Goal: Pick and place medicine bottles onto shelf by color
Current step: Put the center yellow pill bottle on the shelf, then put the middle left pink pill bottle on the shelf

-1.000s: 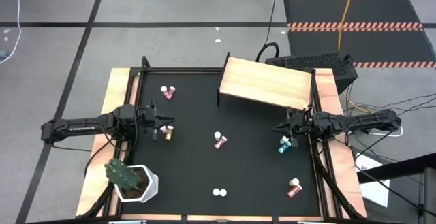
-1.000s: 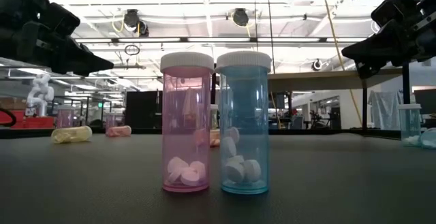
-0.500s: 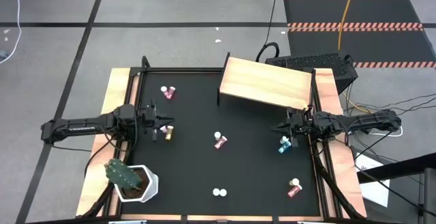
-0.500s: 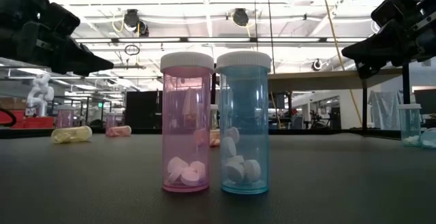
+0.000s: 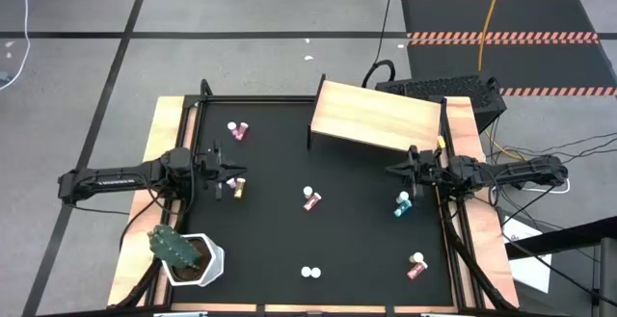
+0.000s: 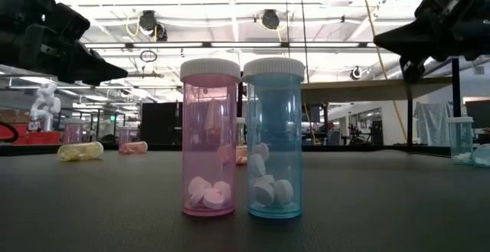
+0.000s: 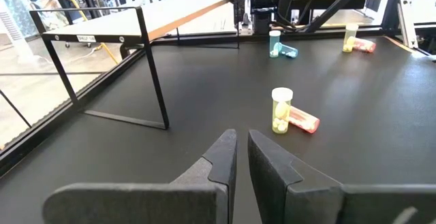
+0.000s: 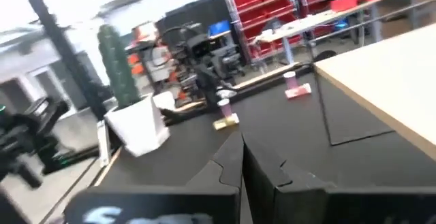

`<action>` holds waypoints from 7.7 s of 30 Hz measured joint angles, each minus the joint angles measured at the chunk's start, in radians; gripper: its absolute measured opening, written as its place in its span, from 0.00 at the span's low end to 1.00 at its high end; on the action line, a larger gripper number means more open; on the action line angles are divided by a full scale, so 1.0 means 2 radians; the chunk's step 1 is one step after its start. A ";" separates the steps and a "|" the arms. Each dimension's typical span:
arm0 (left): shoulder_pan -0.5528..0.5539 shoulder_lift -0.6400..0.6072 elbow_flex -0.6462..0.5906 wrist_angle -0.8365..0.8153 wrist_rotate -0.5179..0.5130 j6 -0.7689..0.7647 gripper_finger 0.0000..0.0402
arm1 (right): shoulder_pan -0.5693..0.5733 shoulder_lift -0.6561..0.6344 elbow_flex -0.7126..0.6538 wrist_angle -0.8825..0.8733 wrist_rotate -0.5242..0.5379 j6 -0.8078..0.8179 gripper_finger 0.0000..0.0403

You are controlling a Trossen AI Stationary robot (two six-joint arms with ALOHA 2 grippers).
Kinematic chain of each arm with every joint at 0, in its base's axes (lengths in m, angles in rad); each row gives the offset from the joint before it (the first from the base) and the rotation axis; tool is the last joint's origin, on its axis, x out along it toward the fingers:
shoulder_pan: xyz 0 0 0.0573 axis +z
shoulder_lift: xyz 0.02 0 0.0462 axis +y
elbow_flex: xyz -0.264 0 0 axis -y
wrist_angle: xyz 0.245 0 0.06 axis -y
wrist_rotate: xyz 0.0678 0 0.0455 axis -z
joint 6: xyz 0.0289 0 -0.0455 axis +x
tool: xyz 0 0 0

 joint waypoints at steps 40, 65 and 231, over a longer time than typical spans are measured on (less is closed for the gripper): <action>-0.020 0.044 0.108 0.073 -0.128 -0.226 0.10 | 0.099 0.342 0.304 0.205 0.107 0.090 0.00; -0.121 0.575 0.327 0.130 -0.108 -0.189 0.55 | 0.099 0.271 0.399 -0.322 0.018 0.100 0.00; 0.100 0.662 0.838 -0.546 -0.038 -0.147 0.71 | -0.059 0.364 0.505 -0.255 0.130 0.054 0.42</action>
